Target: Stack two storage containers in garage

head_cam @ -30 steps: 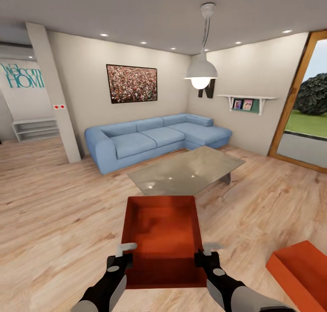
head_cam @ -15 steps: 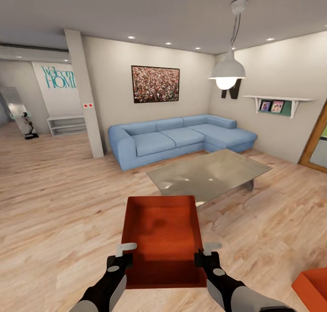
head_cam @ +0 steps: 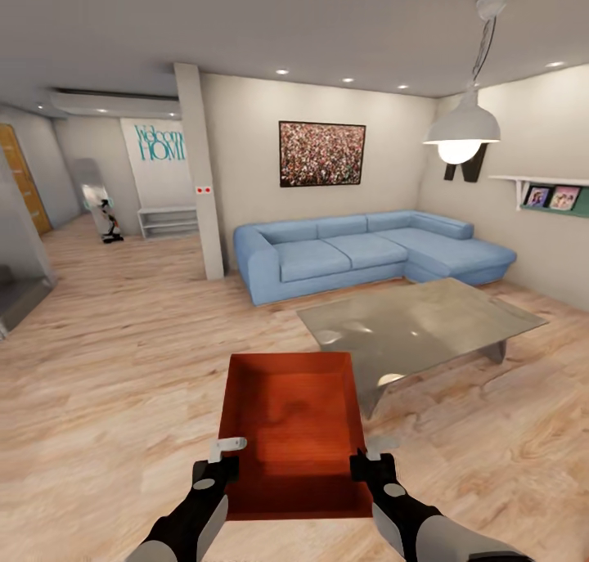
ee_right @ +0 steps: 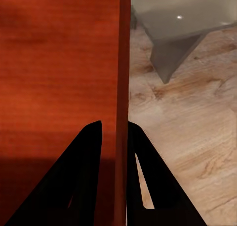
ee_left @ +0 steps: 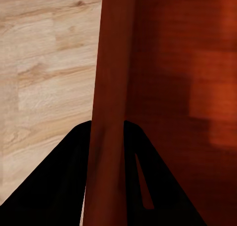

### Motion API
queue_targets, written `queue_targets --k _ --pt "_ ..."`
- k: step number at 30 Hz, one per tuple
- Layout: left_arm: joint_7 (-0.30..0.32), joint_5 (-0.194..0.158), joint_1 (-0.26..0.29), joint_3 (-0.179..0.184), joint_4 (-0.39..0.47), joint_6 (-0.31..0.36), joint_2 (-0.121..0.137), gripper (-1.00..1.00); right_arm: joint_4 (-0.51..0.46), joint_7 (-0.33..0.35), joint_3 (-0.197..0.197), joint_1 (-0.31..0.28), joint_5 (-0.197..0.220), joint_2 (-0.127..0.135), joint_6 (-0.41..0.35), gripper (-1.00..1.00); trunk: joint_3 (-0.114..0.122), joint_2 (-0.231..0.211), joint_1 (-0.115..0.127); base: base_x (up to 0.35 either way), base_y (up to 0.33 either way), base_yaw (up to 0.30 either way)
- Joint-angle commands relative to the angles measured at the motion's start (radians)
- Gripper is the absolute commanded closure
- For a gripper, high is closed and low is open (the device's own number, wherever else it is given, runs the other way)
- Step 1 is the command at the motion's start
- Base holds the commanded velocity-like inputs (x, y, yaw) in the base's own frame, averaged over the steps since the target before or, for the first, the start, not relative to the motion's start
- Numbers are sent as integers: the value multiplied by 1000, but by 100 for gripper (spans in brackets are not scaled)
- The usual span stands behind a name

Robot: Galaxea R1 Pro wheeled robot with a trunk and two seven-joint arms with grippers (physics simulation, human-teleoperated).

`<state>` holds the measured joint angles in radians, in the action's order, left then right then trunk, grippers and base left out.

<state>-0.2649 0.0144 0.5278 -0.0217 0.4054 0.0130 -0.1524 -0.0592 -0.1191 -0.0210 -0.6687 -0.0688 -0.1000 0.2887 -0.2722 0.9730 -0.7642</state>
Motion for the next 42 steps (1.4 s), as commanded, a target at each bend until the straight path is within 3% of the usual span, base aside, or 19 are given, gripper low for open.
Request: queue_targets --k 1,42 --pt "-7 9 1 -17 43 2 -1 100 2 -10 13 0 9 0 4 100 -1 1 0 0 0 300" --pt "-7 9 1 -17 44 2 -1 100 2 -10 13 0 9 0 4 100 17 1 0 0 0 300"
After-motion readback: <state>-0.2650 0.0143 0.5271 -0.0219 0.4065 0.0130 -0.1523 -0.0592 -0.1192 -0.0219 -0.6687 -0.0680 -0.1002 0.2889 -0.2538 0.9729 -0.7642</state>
